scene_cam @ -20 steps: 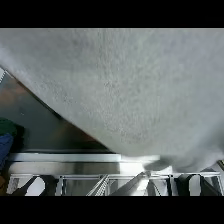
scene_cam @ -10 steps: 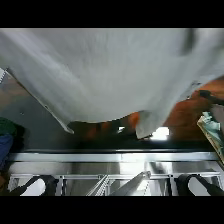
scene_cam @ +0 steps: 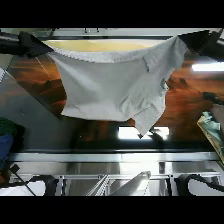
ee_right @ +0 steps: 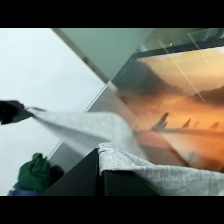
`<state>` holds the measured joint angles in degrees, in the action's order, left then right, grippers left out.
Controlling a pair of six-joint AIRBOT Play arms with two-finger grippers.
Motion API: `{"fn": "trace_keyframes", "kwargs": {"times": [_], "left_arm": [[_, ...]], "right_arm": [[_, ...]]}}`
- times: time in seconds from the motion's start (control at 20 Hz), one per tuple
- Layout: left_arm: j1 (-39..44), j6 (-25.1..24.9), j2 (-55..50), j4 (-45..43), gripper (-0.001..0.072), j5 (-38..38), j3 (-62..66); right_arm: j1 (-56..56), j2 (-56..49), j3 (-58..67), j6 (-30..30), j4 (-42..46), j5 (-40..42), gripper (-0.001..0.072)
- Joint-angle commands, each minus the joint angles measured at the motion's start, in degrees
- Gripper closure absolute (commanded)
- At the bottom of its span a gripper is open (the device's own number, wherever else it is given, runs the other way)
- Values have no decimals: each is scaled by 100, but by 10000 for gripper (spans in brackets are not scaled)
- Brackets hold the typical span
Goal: Fold the shirts.
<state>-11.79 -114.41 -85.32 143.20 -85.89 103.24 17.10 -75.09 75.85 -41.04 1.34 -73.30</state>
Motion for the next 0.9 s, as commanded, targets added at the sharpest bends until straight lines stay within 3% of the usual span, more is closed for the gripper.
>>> {"fn": "trace_keyframes", "kwargs": {"times": [0.0, 0.1, 0.2, 0.3, 0.4, 0.5, 0.6, 0.7, 0.85], "left_arm": [[-221, 358, 614, 238, 688, -883, -262], [-404, 496, 1646, 256, 688, -1329, -1064], [-664, 229, 3064, 684, 687, -1152, -1788], [-1075, -92, 4328, 745, 687, -892, -1812], [-1781, -330, 4728, 343, 687, -874, -1036], [-2328, -363, 4325, 291, 687, -809, -46], [-2378, 203, 3401, 675, 687, -831, 815], [-1902, 896, 2291, 627, 687, -1038, 1370], [-876, 1084, 1189, 155, 688, -1252, 1145]], "right_arm": [[245, 782, -17, -1099, 1088, -778, 697], [275, 1733, -87, -2070, 2658, -800, 697], [328, 2907, -92, -2288, 2986, -638, 697], [483, 4159, -46, -2284, 2990, 308, 697], [717, 4975, 170, -2277, 3497, 1565, 698], [901, 5023, 625, -2028, 3812, 2181, 698], [935, 4444, 1080, -1987, 3801, 2039, 698], [933, 3477, 1287, -1985, 3316, 1478, 699], [691, 1937, 1191, -2052, 3008, 382, 698]]}}
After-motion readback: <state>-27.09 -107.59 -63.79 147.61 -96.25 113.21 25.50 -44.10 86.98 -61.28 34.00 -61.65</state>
